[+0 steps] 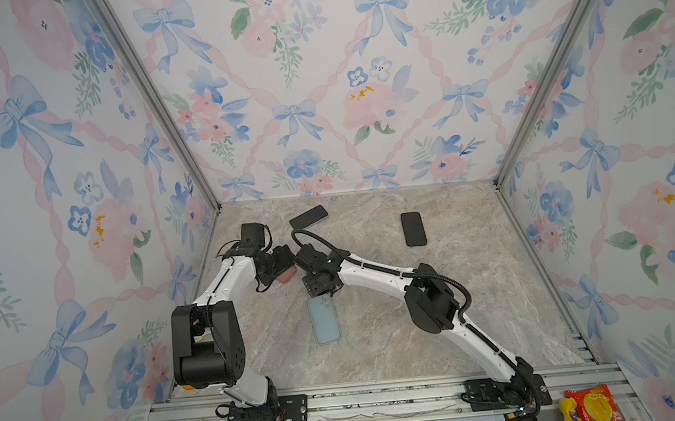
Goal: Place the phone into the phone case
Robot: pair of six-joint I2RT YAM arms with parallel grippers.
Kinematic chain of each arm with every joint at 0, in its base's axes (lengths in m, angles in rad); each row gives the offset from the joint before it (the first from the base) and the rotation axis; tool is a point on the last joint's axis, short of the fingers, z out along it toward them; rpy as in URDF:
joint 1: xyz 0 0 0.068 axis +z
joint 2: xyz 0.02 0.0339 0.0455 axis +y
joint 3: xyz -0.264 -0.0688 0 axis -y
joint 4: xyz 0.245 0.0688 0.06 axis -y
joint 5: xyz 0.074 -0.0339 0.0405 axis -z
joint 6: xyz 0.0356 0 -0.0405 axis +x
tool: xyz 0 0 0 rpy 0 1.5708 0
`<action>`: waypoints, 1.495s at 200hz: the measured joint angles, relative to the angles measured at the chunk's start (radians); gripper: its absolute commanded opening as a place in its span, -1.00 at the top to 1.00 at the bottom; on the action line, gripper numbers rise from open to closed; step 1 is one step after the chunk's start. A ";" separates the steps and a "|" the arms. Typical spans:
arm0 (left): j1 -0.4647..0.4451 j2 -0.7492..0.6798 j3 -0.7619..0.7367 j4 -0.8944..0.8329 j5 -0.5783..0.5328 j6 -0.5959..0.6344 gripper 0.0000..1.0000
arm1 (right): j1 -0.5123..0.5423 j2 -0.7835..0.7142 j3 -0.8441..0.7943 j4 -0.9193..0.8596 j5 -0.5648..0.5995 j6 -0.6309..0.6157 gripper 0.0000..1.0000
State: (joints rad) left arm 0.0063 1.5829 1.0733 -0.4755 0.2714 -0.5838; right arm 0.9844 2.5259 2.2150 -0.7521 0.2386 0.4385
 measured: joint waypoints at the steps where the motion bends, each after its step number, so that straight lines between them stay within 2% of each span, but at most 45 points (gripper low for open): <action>1: 0.000 0.000 0.000 0.001 0.002 0.000 -0.62 | 0.000 -0.002 -0.004 0.002 0.000 -0.001 -0.44; 37: -0.027 0.028 -0.001 0.043 0.037 -0.016 -0.59 | -0.038 -0.101 -0.182 0.084 -0.039 -0.031 -0.30; 95: -0.084 0.162 -0.001 0.149 0.143 -0.079 -0.53 | -0.122 -0.241 -0.426 0.199 -0.100 -0.092 -0.25; 134: -0.138 0.230 -0.006 0.262 0.222 -0.146 -0.36 | -0.160 -0.328 -0.576 0.294 -0.182 -0.114 -0.23; 170: -0.151 0.296 -0.074 0.484 0.341 -0.249 -0.15 | -0.193 -0.385 -0.679 0.381 -0.262 -0.117 -0.21; 242: -0.174 0.407 -0.122 0.837 0.438 -0.365 0.24 | -0.216 -0.417 -0.744 0.453 -0.323 -0.117 -0.17; 299: -0.191 0.457 -0.122 0.943 0.463 -0.399 0.47 | -0.219 -0.420 -0.750 0.460 -0.340 -0.117 -0.18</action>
State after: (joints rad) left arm -0.1844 2.0399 0.9508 0.4679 0.7341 -0.9833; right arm 0.7654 2.1059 1.4654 -0.2924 -0.1017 0.3210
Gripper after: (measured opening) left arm 0.286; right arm 0.713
